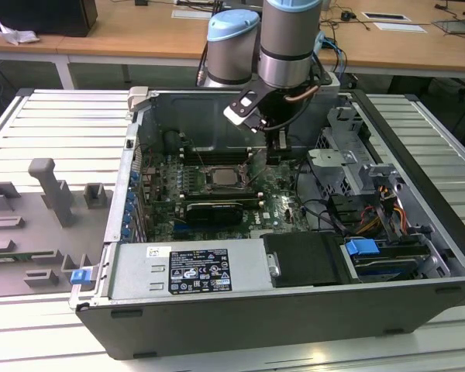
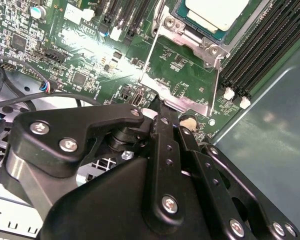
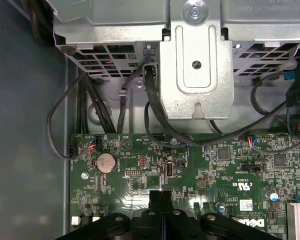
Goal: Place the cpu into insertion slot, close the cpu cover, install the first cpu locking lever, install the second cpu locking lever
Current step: 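Close the cpu cover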
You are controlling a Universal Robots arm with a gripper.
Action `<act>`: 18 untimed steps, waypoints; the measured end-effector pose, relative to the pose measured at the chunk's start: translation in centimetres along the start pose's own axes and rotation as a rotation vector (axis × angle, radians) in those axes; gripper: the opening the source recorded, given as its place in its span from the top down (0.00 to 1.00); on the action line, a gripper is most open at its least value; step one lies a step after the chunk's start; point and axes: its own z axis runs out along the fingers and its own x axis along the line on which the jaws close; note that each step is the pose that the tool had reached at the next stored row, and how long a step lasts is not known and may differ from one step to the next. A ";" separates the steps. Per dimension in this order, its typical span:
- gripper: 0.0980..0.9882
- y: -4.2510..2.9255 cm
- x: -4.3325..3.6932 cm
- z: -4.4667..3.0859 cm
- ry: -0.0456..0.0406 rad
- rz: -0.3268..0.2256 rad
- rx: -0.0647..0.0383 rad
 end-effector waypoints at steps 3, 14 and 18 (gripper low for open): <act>0.99 -0.32 0.00 -0.03 0.0000 0.000 0.000; 0.99 -1.08 -0.01 -0.08 0.0000 0.000 0.000; 0.99 -1.27 -0.01 -0.10 0.0000 0.000 0.000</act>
